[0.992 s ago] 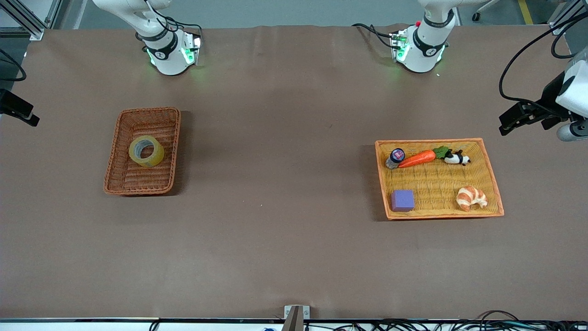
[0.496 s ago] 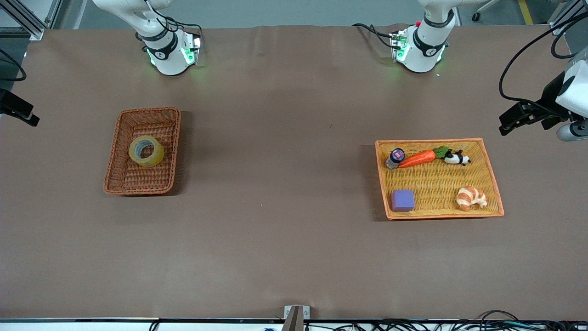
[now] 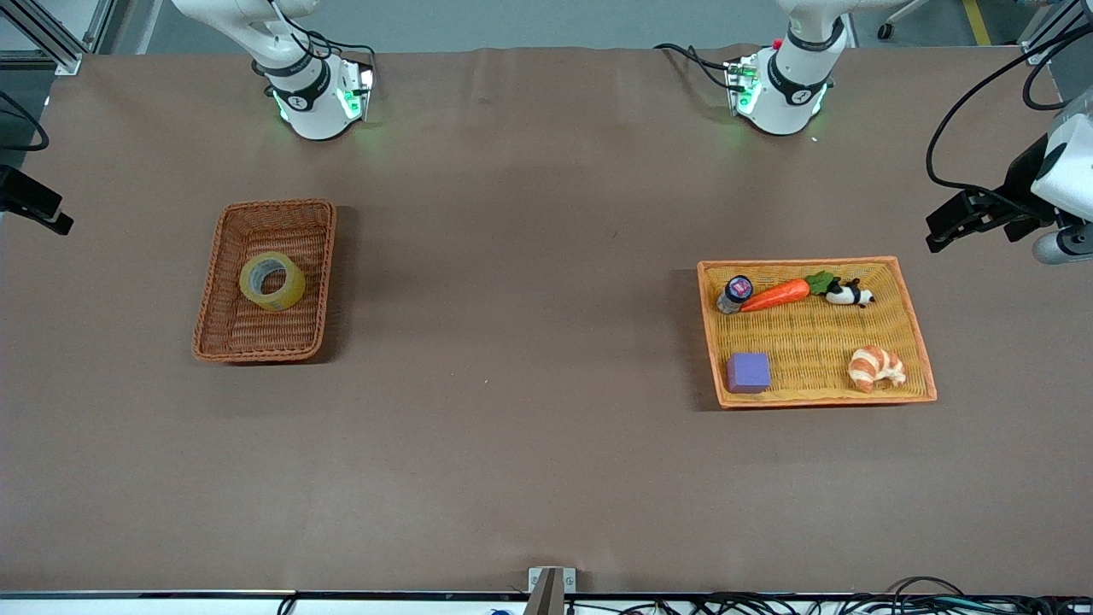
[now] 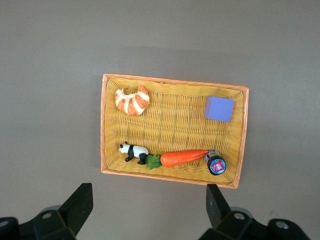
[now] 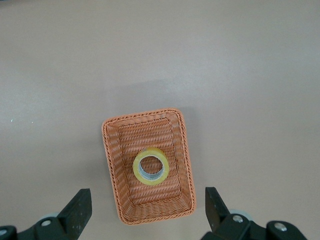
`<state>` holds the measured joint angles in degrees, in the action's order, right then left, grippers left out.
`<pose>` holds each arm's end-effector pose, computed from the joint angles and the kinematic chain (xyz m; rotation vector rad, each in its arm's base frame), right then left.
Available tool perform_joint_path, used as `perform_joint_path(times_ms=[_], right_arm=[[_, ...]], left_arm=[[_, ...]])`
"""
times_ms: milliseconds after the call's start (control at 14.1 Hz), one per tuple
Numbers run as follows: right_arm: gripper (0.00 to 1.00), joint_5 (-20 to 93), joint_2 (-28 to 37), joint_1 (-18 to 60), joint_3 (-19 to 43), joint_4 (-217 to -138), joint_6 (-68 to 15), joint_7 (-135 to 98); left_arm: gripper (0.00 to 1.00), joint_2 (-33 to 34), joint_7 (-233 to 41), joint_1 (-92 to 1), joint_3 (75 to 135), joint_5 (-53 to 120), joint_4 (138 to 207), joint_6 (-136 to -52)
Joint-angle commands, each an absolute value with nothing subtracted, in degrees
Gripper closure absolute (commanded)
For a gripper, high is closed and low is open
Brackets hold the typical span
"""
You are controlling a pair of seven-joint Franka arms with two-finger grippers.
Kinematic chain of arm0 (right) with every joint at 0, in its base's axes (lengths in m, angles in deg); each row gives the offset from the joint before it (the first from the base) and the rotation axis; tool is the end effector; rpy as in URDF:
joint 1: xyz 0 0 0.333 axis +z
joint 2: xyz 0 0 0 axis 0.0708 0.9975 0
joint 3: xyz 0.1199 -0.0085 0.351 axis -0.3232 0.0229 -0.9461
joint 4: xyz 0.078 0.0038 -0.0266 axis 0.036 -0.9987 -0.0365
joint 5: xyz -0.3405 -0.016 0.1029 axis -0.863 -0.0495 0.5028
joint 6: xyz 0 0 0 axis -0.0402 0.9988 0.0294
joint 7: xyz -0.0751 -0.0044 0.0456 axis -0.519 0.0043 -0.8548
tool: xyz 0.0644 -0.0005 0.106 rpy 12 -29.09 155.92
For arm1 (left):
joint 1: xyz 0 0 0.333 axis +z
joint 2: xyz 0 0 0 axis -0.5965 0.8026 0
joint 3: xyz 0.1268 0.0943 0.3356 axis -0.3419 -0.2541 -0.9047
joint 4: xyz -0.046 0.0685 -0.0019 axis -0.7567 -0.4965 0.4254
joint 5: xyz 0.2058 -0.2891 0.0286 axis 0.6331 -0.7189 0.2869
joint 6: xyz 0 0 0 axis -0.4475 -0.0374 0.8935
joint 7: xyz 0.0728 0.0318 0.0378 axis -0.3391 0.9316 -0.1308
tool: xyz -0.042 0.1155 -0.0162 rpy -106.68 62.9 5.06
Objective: Move tape to another basket
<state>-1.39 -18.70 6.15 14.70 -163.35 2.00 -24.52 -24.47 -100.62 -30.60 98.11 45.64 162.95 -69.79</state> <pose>0.5107 -0.0568 0.6954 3.1173 -0.1905 0.0535 0.5251 -0.0396 0.6599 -3.0896 -0.1578 -0.0604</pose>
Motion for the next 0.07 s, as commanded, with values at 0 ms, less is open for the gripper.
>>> perform_joint_path(times_ms=[0], right_arm=[[0.0, -1.0, -19.8, 6.2, 14.7, -164.6, 1.7, -24.7]], left_arm=[[0.0, -23.1, -100.4, -30.8, 98.4, 44.6, 160.8, -70.0]])
